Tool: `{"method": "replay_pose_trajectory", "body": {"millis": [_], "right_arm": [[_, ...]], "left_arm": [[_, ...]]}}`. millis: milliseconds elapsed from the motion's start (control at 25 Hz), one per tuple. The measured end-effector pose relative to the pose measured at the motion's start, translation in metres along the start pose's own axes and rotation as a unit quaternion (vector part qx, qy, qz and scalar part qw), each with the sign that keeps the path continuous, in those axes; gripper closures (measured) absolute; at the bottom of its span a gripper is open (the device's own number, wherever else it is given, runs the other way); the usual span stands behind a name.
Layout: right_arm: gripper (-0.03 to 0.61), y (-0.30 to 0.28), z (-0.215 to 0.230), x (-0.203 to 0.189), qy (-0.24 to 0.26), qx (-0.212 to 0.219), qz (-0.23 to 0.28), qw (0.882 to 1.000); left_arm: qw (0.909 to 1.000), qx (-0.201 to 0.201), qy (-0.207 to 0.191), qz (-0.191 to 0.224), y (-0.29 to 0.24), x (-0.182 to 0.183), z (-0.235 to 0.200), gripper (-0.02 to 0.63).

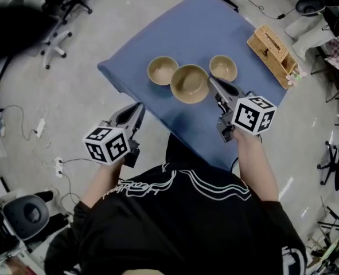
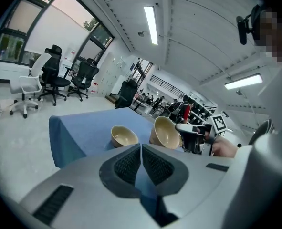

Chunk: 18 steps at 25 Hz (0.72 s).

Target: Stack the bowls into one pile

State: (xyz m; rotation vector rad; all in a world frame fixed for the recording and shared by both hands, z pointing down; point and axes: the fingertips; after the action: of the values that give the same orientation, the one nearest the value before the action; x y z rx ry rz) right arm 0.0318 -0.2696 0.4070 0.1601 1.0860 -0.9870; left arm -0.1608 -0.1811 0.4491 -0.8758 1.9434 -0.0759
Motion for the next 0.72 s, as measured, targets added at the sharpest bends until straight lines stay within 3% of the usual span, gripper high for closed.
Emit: {"method": "replay_pose_trajectory", "body": {"millis": [440, 720], "right_arm": [[0.551, -0.068, -0.021, 0.018, 0.011, 0.042, -0.008, 0.999], [0.551, -0.108, -0.008, 0.003, -0.012, 0.033, -0.023, 0.999]], "left_arm": [[0.9993, 0.033, 0.018, 0.009, 0.02, -0.003, -0.028, 0.581], [0.9978, 0.057, 0.03, 0.012, 0.033, -0.008, -0.049, 0.581]]}}
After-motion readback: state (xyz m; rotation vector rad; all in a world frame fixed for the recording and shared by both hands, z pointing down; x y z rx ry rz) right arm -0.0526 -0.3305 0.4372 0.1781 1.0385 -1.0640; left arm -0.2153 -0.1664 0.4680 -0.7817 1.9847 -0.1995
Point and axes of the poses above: the fingertips, and each gripper's own axes: y backward along the fingers, z to its right, x out of its top
